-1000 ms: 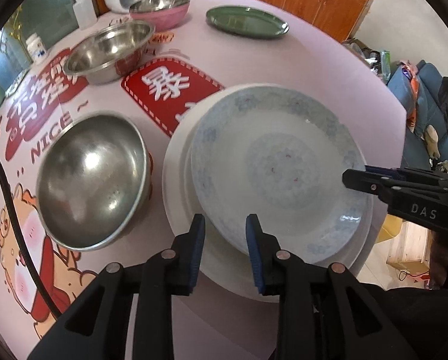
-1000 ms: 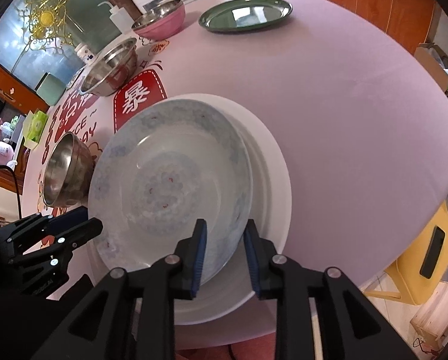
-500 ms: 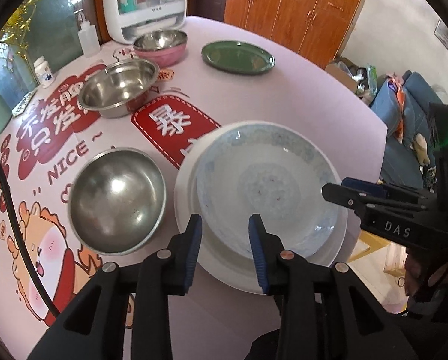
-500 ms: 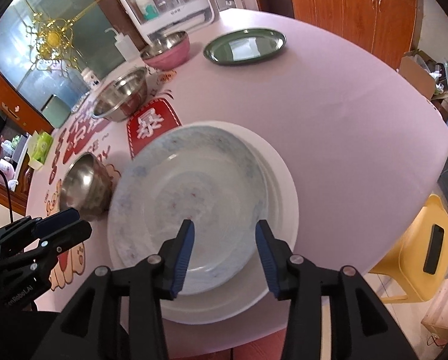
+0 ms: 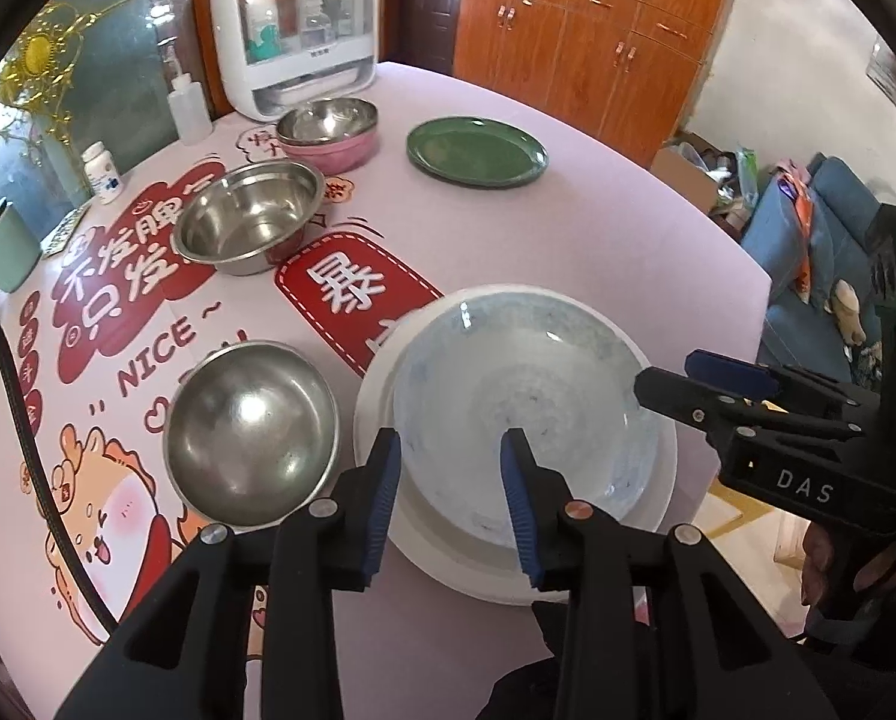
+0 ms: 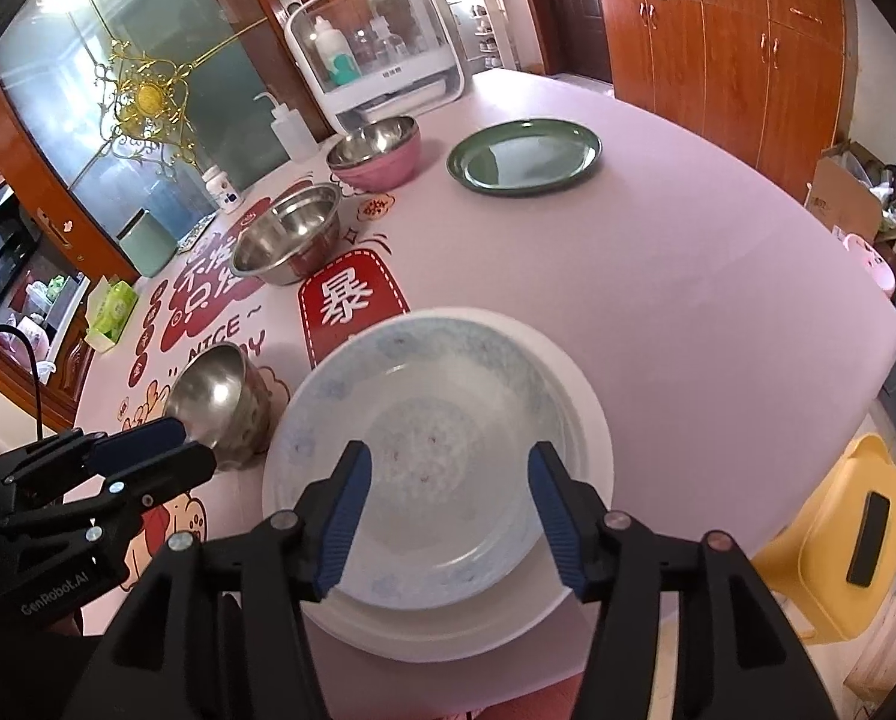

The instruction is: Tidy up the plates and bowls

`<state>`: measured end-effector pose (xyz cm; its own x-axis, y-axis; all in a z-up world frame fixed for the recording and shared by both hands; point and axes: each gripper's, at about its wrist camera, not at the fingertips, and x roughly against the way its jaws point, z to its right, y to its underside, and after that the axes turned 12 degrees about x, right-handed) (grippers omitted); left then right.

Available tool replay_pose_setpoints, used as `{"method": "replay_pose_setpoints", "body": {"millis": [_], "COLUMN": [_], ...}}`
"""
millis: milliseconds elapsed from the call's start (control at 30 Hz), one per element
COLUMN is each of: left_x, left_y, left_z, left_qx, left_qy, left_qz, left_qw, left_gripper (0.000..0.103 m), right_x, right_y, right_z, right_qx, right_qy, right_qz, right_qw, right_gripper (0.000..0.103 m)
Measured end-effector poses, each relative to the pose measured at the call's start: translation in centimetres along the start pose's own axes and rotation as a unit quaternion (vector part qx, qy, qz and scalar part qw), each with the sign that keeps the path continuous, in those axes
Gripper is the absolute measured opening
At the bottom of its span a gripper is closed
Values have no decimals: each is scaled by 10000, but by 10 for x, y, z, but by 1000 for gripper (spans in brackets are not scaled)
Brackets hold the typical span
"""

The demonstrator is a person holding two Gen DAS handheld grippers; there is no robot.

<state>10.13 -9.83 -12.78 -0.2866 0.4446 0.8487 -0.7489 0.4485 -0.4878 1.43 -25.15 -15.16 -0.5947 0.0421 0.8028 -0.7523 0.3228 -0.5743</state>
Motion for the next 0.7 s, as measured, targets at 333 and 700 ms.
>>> {"method": "replay_pose_setpoints", "body": {"millis": [333,700], "left_x": [5,-3], "left_y": [-27,-57], "left_z": [20,62], "left_qx": [578,963], "left_qy": [-173,-331], "left_qz": [248,390], "left_qw": [9979,9940], "left_gripper": [45,56], "right_x": [11,15], "right_y": [-28,-59], "right_z": [25,72], "right_qx": [462,840], "right_qy": [-217,-422], "right_qz": [80,102], "right_qw": [9987,9955], "right_gripper": [55,66]}}
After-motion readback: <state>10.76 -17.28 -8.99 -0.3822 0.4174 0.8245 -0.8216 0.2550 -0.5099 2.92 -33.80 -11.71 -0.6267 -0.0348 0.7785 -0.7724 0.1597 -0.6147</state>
